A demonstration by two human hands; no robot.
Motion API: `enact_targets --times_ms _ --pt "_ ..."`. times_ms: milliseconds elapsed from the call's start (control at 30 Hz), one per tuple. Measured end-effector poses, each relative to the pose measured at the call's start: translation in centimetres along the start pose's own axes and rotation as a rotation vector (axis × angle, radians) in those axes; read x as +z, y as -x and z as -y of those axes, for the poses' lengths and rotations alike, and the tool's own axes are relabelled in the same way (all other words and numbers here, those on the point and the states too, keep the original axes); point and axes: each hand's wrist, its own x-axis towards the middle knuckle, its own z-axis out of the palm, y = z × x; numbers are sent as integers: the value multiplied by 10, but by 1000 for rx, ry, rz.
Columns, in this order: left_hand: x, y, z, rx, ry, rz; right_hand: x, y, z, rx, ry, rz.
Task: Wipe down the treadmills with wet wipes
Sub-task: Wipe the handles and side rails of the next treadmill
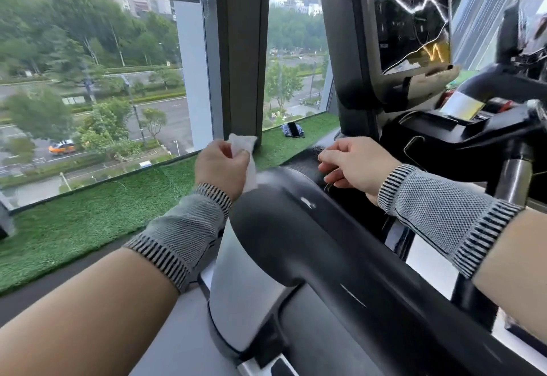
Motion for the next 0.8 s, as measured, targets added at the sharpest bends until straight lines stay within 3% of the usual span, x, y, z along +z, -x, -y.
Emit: enact_targets --times_ms 67,167,233,333,467,633,800 --pt "12 7 3 75 -138 -13 -1 1 -5 -21 103 18" --pt "42 31 23 179 -240 150 -2 0 -16 -102 403 5" --pt "51 44 31 252 -225 176 -4 -1 -20 -149 573 -3" --pt "49 53 33 370 -225 276 -5 -5 -23 -183 660 5" --pt "49 58 39 587 -505 447 1 -10 -19 -256 766 5" --pt "59 44 43 557 -442 563 8 -20 -17 -330 874 -5" --pt "63 5 50 273 -380 537 14 -25 -22 -313 922 57"
